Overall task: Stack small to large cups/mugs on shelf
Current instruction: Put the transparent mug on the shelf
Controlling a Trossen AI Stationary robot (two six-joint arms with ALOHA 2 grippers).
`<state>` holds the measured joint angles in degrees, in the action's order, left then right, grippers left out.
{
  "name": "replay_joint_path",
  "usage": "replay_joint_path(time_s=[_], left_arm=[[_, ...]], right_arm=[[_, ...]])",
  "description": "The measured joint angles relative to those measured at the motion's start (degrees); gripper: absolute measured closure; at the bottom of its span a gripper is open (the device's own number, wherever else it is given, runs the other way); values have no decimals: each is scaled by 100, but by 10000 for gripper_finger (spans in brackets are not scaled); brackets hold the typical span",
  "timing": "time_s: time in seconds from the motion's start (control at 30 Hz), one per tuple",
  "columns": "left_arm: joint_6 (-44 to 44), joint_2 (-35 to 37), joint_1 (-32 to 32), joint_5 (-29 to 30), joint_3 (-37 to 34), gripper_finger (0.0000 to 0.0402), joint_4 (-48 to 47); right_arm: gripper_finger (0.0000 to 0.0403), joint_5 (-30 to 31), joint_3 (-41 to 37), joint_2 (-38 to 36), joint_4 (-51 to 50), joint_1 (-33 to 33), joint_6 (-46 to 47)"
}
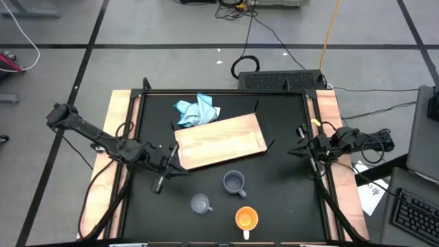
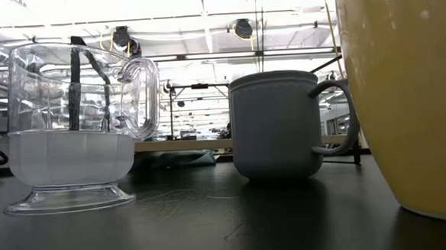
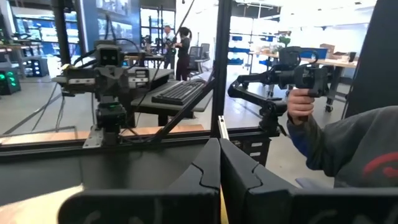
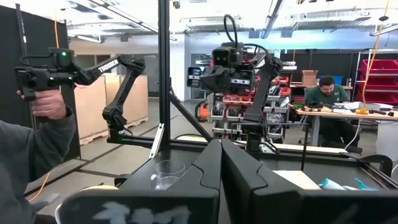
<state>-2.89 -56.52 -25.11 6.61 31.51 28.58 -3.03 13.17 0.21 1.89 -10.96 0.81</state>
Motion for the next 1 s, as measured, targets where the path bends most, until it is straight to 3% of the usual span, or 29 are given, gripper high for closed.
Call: replay_joint_path(time_s=[0.33, 0.77, 1.0], left_arm=[[308, -967, -239, 123, 1089, 401, -639], [223, -1673, -374, 86, 1667, 401, -767], [44, -1937, -551, 104, 2091, 401, -1501]], right_arm=[[403, 0, 0, 0, 0, -2, 1], [403, 0, 0, 0, -52, -2, 1], [403, 0, 0, 1, -87, -1, 1]])
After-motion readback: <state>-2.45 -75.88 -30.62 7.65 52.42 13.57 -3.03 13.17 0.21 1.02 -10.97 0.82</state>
